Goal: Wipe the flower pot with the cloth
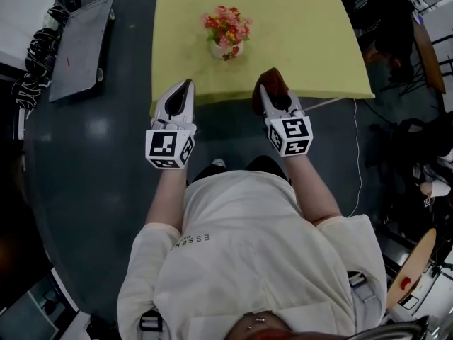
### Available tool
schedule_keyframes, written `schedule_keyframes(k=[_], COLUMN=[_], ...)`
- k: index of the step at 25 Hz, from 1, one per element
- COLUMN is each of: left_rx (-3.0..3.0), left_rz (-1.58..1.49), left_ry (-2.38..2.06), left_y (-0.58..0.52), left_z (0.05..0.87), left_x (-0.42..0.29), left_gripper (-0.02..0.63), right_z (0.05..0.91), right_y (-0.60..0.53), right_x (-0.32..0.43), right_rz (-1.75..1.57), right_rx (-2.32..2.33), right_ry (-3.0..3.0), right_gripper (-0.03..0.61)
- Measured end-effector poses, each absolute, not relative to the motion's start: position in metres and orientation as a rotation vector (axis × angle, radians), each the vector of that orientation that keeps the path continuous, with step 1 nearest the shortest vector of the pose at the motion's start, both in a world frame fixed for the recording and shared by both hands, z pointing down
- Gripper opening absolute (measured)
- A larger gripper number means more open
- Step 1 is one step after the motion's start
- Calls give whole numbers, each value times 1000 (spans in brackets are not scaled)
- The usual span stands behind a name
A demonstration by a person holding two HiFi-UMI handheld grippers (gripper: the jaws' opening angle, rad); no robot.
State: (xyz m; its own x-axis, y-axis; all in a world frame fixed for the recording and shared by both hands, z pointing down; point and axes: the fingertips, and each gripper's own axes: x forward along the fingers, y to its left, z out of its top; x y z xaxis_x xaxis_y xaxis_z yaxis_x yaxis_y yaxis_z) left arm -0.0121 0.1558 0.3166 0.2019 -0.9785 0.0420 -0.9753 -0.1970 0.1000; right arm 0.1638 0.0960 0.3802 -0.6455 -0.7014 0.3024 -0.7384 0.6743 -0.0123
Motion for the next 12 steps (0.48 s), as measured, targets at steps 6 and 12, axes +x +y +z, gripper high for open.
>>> schedule_keyframes(k=[6,12], left_rx=[2383,2390], left_rz=[-49,-15], left_ry=[-1904,-1893], left_y=[159,161], left_z=[314,318], left_x=[-15,-19], left_gripper=[15,15], right_z=[377,377], right_y=[98,105], right_x=[159,156], right_rz=[181,204], right_rx=[1163,1174], right_ry=[-2620,-2620], right_gripper=[52,52])
